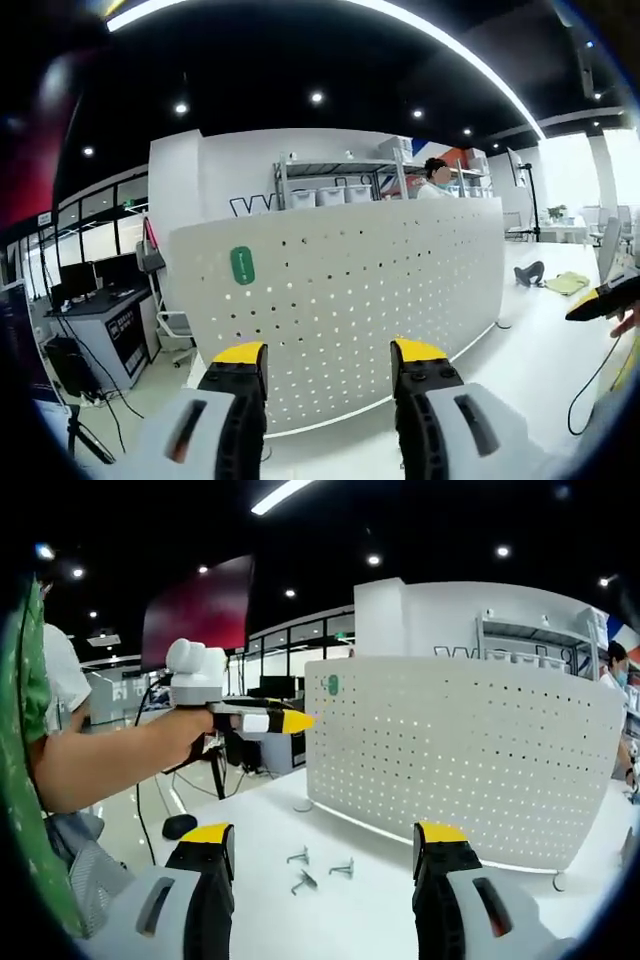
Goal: Insert the hook assembly into the mounting plate slot until the hook locks in place.
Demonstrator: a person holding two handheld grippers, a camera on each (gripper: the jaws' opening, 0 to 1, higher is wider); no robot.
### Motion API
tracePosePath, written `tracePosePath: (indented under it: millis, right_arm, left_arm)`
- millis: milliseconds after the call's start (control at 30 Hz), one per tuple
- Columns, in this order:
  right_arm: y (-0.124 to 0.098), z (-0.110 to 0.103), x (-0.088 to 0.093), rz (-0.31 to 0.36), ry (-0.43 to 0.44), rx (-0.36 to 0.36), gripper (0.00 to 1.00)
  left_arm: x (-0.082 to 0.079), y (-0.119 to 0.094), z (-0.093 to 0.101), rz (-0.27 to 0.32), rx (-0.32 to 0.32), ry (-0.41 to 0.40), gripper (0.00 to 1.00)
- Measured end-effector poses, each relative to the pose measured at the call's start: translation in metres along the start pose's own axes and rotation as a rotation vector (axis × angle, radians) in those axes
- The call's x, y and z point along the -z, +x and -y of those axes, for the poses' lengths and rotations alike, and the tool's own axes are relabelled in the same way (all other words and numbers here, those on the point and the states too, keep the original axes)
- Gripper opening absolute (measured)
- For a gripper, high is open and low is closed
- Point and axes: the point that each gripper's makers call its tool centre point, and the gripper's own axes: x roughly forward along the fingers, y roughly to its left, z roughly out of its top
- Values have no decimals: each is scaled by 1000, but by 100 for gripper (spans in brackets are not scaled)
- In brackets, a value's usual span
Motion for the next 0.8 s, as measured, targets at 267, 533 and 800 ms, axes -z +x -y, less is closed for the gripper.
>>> tracePosePath:
  millis: [267, 533, 800]
  right_arm:
    - [-3, -5, 2, -1, 0, -11, 74]
    - [-3, -9, 4, -8, -5, -28, 74]
    - [-6, -13, 7, -15, -8, -35, 74]
  left_arm:
    - [25, -33, 22, -52, 32, -8, 51]
    - [45, -63, 46, -94, 69, -28, 51]
    - [60, -91, 66, -128, 97, -45, 51]
